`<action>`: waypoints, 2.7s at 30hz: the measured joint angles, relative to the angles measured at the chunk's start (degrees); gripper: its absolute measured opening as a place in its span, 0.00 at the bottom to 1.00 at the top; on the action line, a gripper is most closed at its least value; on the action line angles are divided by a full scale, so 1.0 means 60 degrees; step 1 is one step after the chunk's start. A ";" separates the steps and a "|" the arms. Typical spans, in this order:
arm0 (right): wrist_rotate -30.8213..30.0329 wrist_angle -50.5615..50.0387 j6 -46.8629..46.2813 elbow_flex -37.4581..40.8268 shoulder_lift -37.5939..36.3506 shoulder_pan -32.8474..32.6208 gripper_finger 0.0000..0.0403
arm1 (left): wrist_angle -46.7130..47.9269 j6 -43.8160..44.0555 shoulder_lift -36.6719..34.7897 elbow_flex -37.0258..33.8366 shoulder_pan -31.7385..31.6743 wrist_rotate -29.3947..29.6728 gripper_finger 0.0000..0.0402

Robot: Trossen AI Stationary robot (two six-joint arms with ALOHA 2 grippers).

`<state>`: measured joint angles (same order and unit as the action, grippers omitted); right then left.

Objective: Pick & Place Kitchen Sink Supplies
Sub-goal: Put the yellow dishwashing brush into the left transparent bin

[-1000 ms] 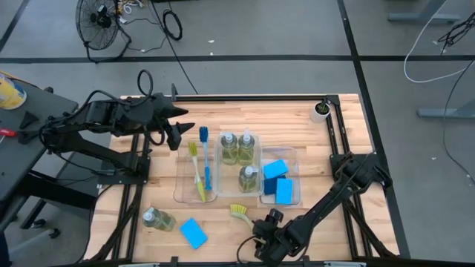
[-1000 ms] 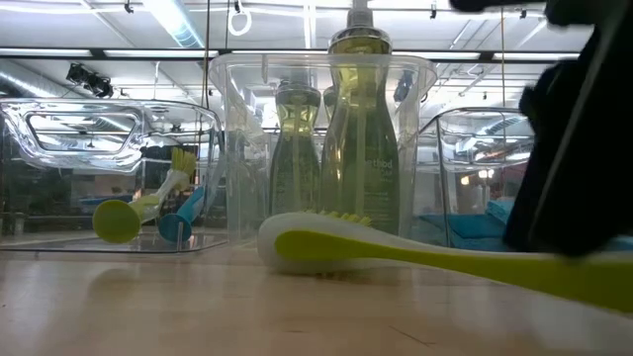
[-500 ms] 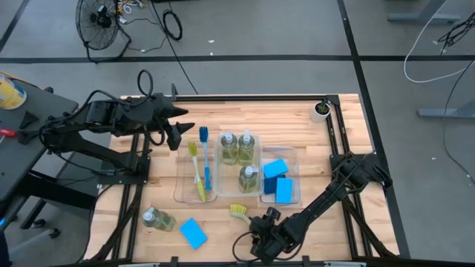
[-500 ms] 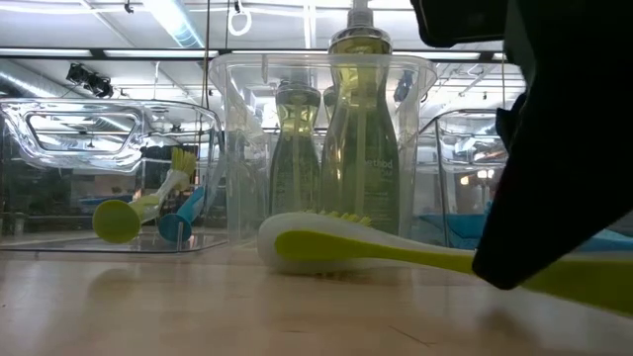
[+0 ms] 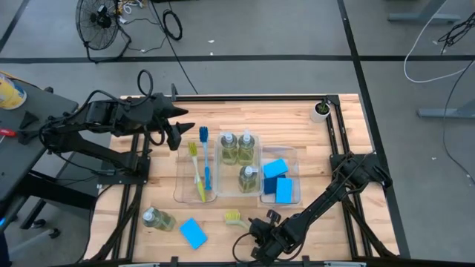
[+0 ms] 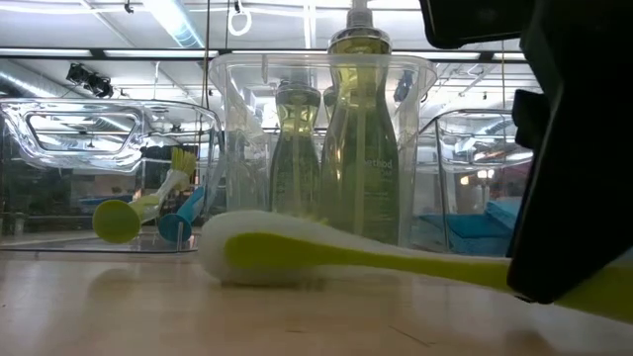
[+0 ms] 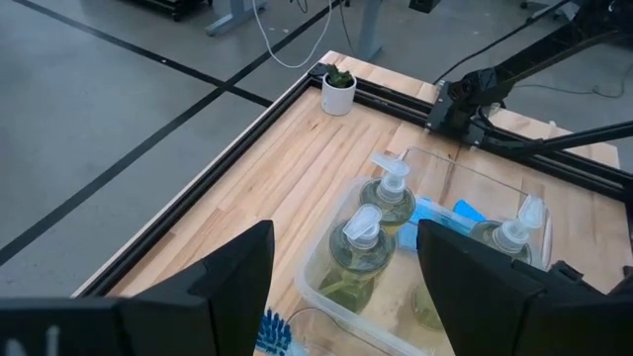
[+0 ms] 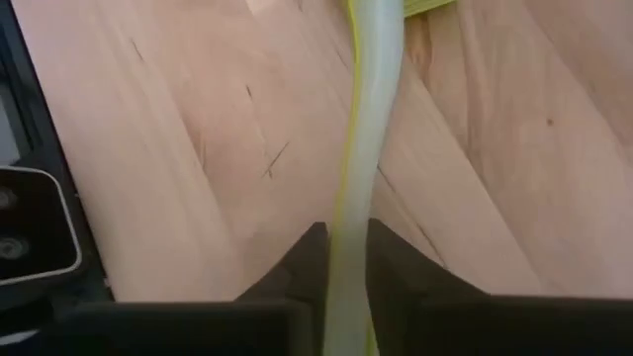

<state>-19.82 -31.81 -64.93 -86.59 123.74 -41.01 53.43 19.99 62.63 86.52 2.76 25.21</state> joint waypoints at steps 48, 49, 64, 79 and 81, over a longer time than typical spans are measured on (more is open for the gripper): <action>-0.3718 0.1107 0.2271 0.0000 -0.3352 0.0007 0.05 | -0.1174 0.0047 0.0000 -0.0001 0.0000 -0.0754 0.63; -0.3889 0.1114 0.2444 0.0000 -0.3493 0.0080 0.05 | -0.1239 0.0045 0.0000 -0.0003 0.0000 -0.0805 0.63; -0.6044 0.3652 0.6377 0.0000 -0.4601 0.1499 0.05 | -0.3090 -0.0193 0.0000 -0.0003 -0.0004 -0.2098 0.63; -0.6379 0.7840 1.1006 -0.0004 -0.4659 0.2525 0.05 | -0.4140 -0.0400 0.0532 -0.0007 0.0000 -0.4000 0.75; -0.6232 0.7861 1.1046 -0.0004 -0.4656 0.2710 0.05 | -0.4365 -0.0486 0.0742 -0.0007 0.0000 -0.4000 0.77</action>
<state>-57.21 15.35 1.34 -86.61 95.81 -24.76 27.24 17.07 67.09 86.48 2.76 1.21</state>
